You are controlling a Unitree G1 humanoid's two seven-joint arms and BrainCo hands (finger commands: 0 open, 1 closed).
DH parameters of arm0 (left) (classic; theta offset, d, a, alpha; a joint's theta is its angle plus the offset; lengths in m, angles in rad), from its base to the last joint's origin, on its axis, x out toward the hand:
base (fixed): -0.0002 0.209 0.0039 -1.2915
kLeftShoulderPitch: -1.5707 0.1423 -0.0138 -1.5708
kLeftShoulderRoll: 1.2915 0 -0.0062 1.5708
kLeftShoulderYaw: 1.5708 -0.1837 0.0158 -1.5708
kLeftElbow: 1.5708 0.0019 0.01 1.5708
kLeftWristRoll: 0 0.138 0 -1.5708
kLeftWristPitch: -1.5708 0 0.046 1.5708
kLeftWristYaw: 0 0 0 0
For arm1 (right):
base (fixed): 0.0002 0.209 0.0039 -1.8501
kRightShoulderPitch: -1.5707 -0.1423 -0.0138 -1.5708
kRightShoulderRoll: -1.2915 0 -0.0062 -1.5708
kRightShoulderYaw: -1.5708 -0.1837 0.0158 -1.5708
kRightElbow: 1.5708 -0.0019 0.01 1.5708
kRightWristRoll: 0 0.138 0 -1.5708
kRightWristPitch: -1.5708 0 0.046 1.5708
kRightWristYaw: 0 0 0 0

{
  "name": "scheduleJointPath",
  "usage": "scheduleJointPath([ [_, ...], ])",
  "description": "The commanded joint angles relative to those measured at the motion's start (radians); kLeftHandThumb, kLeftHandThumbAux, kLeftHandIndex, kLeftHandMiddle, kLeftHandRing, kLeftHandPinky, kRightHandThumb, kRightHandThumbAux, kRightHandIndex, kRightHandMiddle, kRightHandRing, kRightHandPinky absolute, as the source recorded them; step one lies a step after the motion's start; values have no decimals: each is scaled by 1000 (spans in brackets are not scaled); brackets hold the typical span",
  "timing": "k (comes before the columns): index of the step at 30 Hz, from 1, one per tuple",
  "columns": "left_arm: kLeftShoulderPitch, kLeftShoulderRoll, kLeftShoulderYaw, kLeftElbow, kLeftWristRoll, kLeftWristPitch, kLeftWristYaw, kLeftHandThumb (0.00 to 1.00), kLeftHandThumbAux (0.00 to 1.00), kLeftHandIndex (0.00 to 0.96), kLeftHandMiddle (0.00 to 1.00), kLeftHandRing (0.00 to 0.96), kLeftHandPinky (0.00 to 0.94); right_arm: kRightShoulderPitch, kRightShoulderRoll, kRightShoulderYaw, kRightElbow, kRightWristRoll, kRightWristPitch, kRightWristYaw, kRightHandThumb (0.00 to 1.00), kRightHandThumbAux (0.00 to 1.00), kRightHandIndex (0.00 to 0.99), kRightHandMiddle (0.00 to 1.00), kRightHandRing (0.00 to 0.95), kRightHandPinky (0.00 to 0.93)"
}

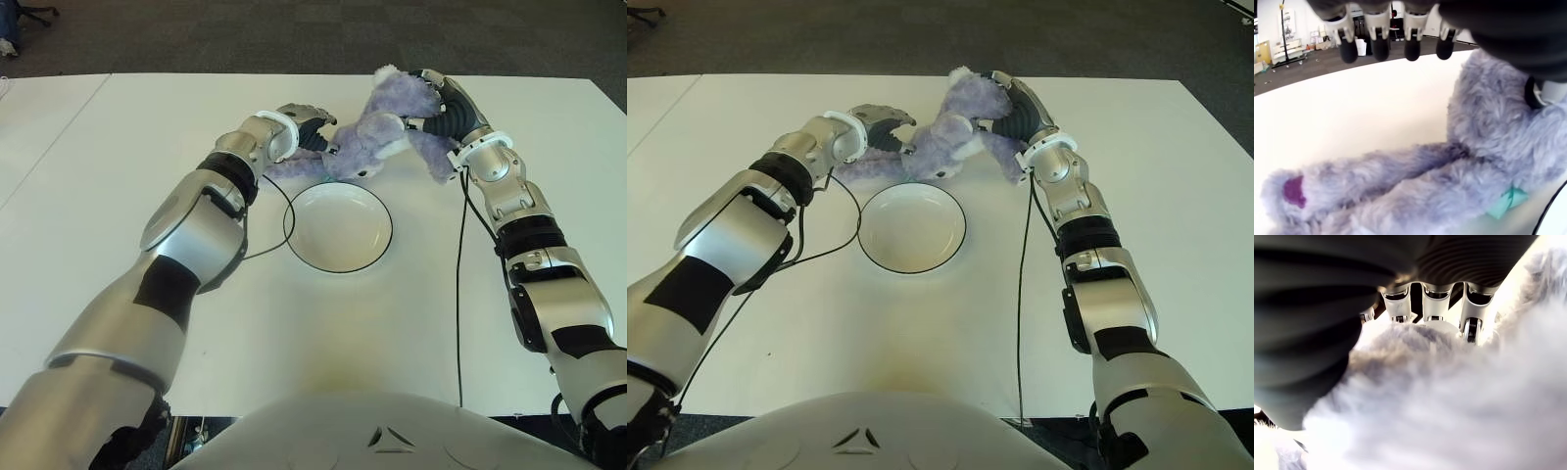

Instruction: Put the doll into the plate.

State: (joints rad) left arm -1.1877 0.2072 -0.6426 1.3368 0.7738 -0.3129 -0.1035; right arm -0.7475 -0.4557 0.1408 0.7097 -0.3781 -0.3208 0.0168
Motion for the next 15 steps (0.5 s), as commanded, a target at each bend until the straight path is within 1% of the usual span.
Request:
scheduleJointPath([
  [1,13,-17,9,-2,-16,-22,-38,238,208,0,0,0,0,10,7,6,-12,-13,9,-17,686,724,438,856,850,840],
  [10,12,-30,42,-7,-56,-29,-112,208,219,0,0,0,0,11,9,8,-19,-29,10,-33,685,725,438,858,852,843],
  [15,15,-42,75,-11,-99,-32,-172,205,242,0,0,0,0,15,10,9,-28,-35,16,-37,685,725,437,857,850,839],
])
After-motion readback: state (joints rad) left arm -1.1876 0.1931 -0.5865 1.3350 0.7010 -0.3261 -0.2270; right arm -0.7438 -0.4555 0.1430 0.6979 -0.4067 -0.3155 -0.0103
